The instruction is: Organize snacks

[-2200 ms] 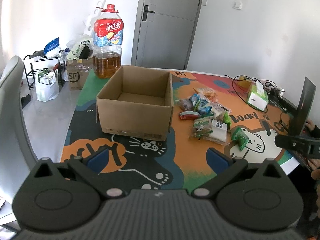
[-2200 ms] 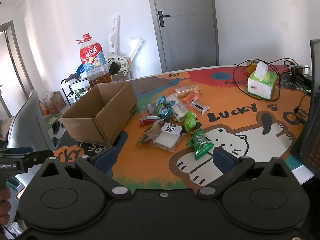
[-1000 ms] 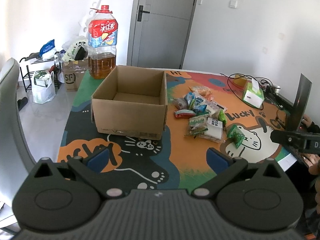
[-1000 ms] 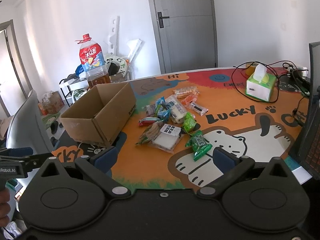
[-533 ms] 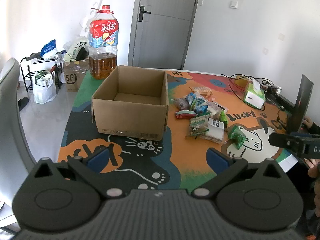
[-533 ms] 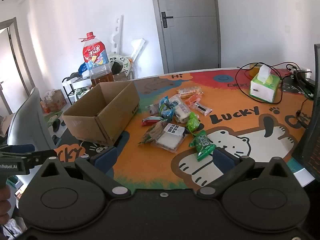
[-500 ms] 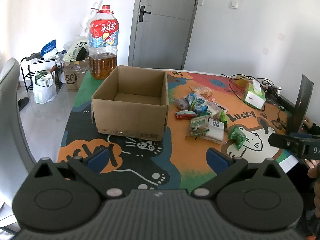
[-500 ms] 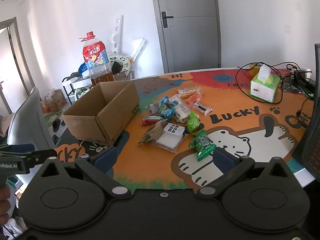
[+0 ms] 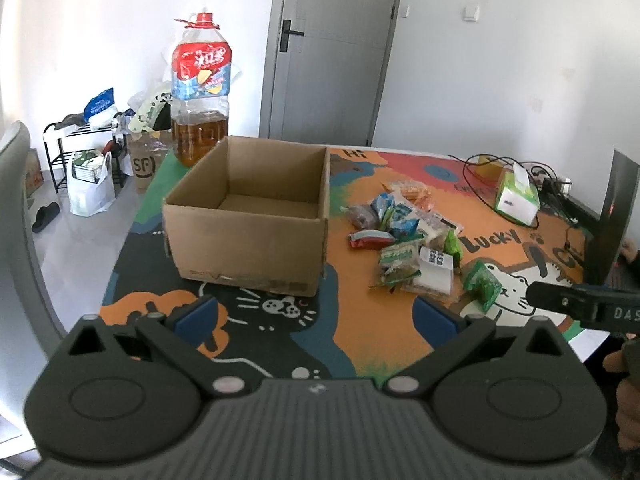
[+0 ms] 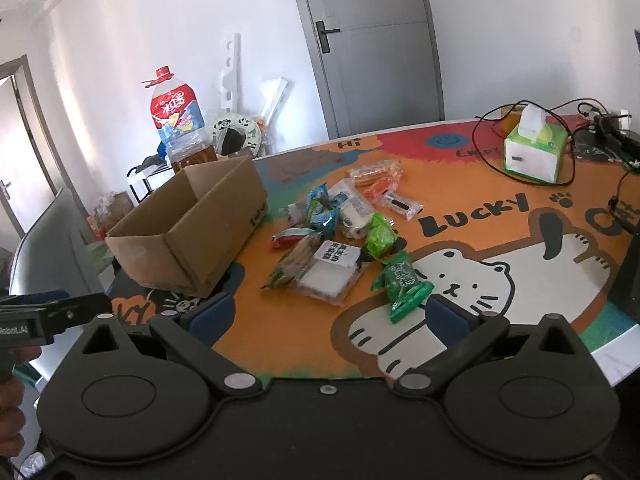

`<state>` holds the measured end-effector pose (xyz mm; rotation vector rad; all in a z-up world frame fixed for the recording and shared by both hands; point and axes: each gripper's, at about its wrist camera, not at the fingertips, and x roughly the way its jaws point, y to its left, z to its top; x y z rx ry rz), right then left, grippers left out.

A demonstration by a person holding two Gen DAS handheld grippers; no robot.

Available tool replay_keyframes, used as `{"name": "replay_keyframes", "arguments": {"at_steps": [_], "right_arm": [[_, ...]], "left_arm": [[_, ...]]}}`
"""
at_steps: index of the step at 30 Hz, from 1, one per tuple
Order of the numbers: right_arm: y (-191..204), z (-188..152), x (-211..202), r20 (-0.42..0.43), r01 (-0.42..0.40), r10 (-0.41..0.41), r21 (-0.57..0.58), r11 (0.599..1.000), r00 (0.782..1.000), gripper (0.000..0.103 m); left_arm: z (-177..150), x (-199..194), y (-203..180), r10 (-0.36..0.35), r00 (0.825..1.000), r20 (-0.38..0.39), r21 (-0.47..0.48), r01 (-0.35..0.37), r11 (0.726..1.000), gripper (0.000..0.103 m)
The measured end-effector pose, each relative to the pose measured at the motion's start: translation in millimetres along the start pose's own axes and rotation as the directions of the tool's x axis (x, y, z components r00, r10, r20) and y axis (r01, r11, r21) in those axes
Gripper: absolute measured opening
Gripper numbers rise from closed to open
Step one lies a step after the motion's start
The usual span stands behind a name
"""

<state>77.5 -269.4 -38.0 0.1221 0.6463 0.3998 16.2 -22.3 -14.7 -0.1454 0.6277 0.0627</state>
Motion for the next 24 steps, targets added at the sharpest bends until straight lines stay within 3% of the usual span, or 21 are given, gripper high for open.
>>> {"name": "replay_keyframes", "arguments": {"at_steps": [10, 15, 19, 24], "right_arm": [[-30.6, -12.8, 28.2, 0.015, -0.009, 0.009, 0.012, 1.000, 1.000, 0.103], [-49.4, -17.0, 37.9, 0.034, -0.029, 0.028, 0.038, 0.999, 0.999, 0.101], [-56.3, -16.3, 49.5, 0.023, -0.037, 0.036, 0.029, 0.999, 0.999, 0.092], [-65.3, -13.9, 65.4, 0.012, -0.053, 0.053, 0.037, 0.998, 0.999, 0.073]], "left_arm": [[-8.0, 31.4, -18.4, -0.054, 0.999, 0.005, 0.009, 0.054, 0.998, 0.100], [-8.4, 48.9, -29.6, -0.081, 0.997, 0.007, -0.004, 0.081, 0.997, 0.092], [-6.4, 62.8, -38.6, -0.095, 0.995, 0.012, 0.001, 0.095, 0.995, 0.087], [-3.7, 82.5, -49.0, -0.114, 0.993, -0.010, 0.009, 0.114, 0.993, 0.082]]}}
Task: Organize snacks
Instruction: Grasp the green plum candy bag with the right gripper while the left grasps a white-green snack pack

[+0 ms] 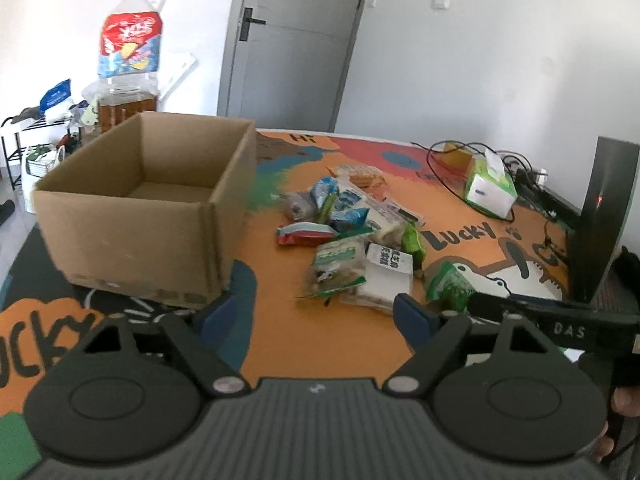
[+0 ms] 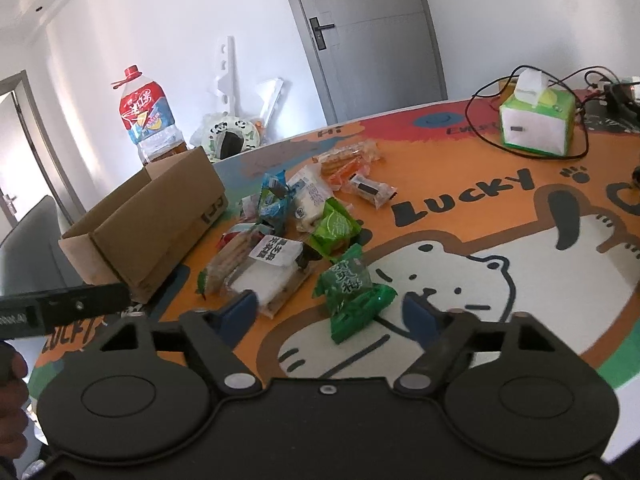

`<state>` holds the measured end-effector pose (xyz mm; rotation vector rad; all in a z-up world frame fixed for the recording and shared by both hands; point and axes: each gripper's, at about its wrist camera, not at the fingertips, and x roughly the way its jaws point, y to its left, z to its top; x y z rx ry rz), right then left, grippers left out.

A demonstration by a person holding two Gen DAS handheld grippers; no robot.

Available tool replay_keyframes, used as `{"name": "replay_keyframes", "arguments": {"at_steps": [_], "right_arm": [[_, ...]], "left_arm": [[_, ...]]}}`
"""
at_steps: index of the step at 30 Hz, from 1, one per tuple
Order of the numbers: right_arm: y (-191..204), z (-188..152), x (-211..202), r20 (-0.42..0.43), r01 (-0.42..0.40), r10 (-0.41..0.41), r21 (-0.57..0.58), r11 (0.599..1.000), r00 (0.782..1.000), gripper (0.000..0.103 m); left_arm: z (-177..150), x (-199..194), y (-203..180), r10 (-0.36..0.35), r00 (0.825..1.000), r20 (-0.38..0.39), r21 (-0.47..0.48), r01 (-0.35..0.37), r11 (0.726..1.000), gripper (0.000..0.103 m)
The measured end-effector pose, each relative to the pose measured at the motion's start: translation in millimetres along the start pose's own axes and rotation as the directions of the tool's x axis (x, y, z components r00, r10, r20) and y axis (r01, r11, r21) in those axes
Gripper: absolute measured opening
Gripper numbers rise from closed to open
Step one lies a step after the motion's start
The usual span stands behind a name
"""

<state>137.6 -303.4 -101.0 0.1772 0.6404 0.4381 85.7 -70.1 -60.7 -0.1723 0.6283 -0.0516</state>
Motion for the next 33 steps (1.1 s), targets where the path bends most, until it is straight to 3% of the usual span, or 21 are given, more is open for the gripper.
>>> {"name": "replay_keyframes", "arguments": {"at_steps": [6, 15, 27, 30, 33], "right_arm": [[-5.0, 2.9, 17.2, -0.003, -0.005, 0.005, -0.009, 1.000, 1.000, 0.068], [-18.6, 6.6, 34.7, -0.024, -0.001, 0.001, 0.017, 1.000, 1.000, 0.060], [-16.2, 6.1, 51.0, -0.040, 0.032, -0.033, -0.023, 0.999, 0.999, 0.057], [-16.7, 6.5, 51.4, -0.036, 0.057, -0.058, -0.028, 0.998, 0.998, 0.040], [-20.0, 8.2, 51.3, -0.043, 0.040, -0.041, -0.011, 0.999, 0.998, 0.034]], "left_arm": [[6.3, 23.0, -6.8, -0.027, 1.000, 0.001, -0.032, 0.027, 0.999, 0.070], [13.3, 60.9, -13.9, -0.030, 0.999, -0.036, -0.044, 0.029, 0.999, 0.059], [10.5, 103.3, -10.1, -0.013, 0.999, -0.031, -0.114, 0.010, 0.993, 0.057], [11.5, 106.0, -11.2, -0.004, 1.000, -0.023, -0.120, 0.001, 0.993, 0.053], [10.9, 108.5, -9.5, -0.022, 1.000, -0.015, -0.138, 0.020, 0.990, 0.048]]}}
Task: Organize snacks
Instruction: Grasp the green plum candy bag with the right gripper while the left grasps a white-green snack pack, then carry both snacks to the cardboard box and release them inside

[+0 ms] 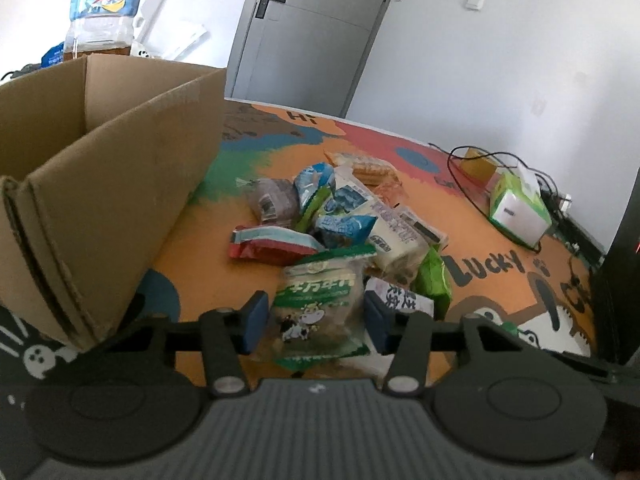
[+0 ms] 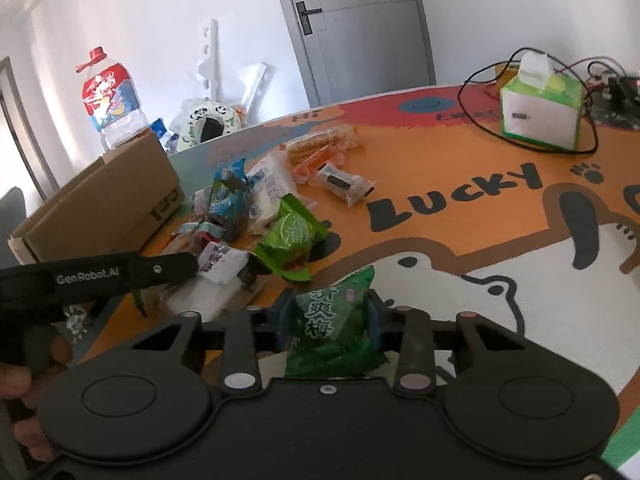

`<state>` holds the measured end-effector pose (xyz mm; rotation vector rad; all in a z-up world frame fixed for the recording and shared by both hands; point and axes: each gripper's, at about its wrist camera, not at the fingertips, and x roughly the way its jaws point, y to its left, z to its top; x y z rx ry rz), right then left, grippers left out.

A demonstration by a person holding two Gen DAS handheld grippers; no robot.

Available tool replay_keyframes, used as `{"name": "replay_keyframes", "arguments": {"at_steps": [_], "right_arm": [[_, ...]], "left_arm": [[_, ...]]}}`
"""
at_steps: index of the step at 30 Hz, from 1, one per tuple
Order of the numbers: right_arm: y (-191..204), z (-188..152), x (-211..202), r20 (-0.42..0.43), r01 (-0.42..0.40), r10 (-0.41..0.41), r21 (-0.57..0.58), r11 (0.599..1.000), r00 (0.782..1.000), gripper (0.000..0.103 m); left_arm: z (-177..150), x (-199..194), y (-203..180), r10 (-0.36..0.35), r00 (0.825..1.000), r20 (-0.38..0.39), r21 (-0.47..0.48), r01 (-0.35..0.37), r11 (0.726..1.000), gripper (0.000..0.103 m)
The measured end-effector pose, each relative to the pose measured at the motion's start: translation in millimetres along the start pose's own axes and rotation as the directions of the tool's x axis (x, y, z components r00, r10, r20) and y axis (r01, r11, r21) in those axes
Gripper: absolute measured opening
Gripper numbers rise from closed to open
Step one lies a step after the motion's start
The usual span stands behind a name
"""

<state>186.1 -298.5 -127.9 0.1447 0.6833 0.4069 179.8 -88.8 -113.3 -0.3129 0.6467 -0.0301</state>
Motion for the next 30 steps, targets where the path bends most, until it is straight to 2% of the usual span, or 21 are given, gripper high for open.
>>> {"name": "replay_keyframes", "arguments": {"at_steps": [2, 7, 13, 21, 30], "right_arm": [[-1.1, 0.2, 0.2, -0.002, -0.014, 0.014, 0.008, 1.000, 1.000, 0.033], [5.6, 1.7, -1.8, 0.005, -0.019, 0.019, 0.001, 1.000, 1.000, 0.032], [18.5, 14.0, -13.7, 0.040, -0.034, 0.035, -0.019, 0.999, 0.999, 0.032], [40.4, 29.5, -21.8, 0.085, -0.071, 0.075, -0.045, 0.996, 0.994, 0.032], [73.7, 45.7, -29.6, 0.126, -0.143, 0.152, -0.081, 0.986, 0.980, 0.032]], "left_arm": [[-1.5, -0.3, -0.8, 0.001, 1.000, 0.009, 0.002, -0.001, 1.000, 0.045], [0.5, -6.2, -2.1, -0.006, 1.000, 0.005, -0.005, 0.006, 1.000, 0.044], [8.6, -27.6, -7.4, -0.028, 0.999, 0.042, 0.016, 0.028, 0.999, 0.044], [22.3, -65.8, -6.0, -0.012, 0.994, 0.108, 0.029, 0.008, 1.000, 0.044], [39.7, -108.4, 0.1, 0.023, 0.981, 0.191, 0.040, -0.032, 0.999, 0.044]]}}
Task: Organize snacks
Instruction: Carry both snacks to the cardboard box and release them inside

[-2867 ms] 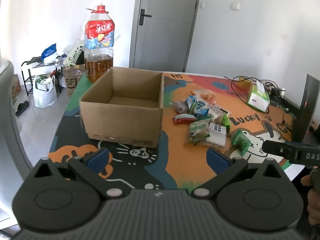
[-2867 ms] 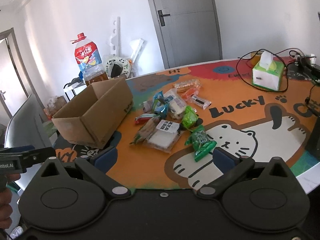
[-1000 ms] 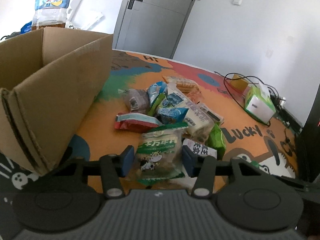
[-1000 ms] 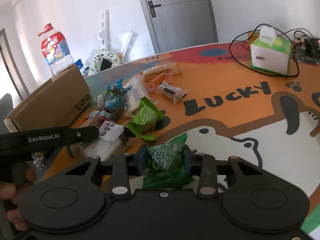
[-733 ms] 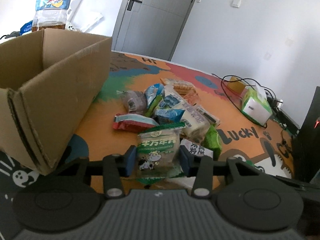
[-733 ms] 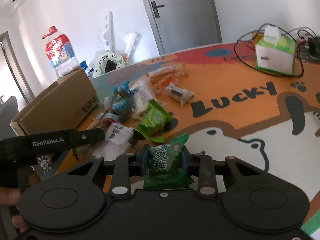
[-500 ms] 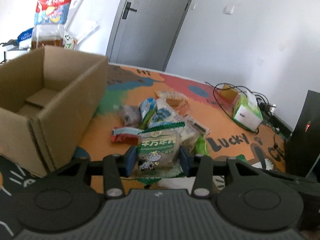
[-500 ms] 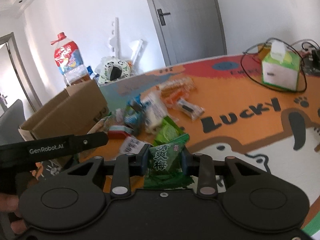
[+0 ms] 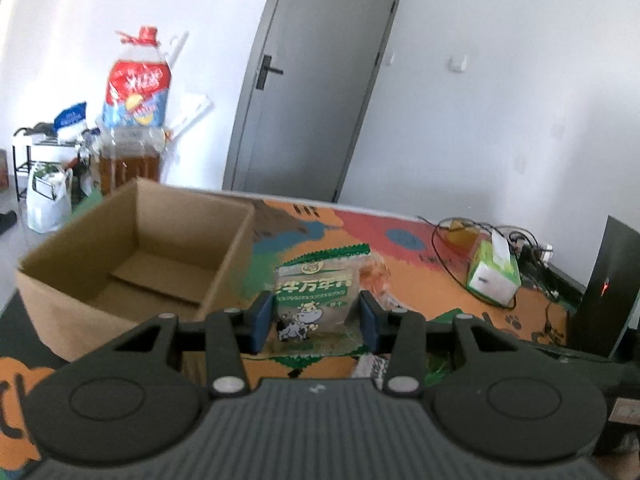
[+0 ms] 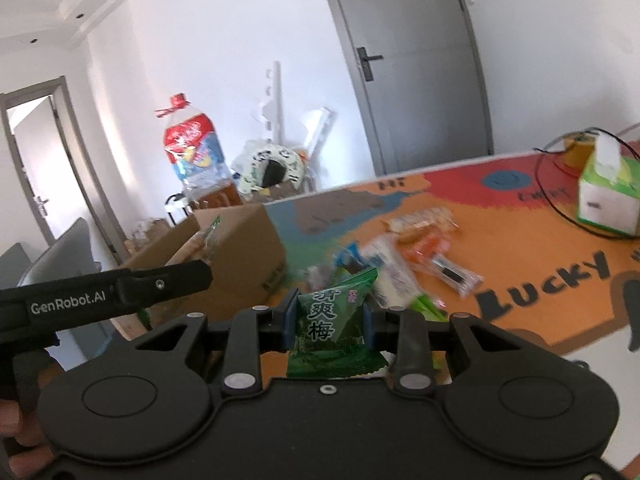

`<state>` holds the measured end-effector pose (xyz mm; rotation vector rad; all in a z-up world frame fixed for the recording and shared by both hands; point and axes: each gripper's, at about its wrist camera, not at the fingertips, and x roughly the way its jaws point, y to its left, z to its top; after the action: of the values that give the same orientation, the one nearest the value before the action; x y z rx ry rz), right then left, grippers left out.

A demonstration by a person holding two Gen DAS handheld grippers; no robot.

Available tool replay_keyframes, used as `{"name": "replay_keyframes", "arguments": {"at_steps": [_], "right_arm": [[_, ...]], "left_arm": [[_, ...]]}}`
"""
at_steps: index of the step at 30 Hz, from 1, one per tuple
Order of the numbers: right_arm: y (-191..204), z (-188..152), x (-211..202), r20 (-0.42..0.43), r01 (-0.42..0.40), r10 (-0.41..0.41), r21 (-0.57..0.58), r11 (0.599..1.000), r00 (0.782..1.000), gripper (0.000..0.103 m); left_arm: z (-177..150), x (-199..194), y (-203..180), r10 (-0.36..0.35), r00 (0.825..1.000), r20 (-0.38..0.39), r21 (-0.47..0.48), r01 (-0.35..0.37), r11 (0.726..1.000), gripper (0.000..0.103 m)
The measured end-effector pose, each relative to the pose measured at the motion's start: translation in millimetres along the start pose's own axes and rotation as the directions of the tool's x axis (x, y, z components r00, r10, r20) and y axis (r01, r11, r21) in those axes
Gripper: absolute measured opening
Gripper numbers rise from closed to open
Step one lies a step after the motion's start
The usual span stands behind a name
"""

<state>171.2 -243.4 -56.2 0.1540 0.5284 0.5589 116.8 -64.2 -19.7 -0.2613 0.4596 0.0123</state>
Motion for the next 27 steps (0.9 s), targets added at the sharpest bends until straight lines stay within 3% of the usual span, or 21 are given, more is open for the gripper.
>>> {"name": "replay_keyframes", "arguments": {"at_steps": [15, 27], "right_arm": [[54.2, 12.7, 5.6, 0.030, -0.068, 0.069, -0.052, 0.996, 0.997, 0.032], [91.9, 12.4, 27.8, -0.001, -0.100, 0.100, -0.086, 0.991, 0.995, 0.032]], "left_arm": [[21.1, -30.0, 40.5, 0.120, 0.992, 0.041, 0.007, -0.121, 0.993, 0.044], [33.3, -22.8, 97.8, 0.182, 0.983, 0.024, -0.066, -0.180, 0.981, 0.045]]}}
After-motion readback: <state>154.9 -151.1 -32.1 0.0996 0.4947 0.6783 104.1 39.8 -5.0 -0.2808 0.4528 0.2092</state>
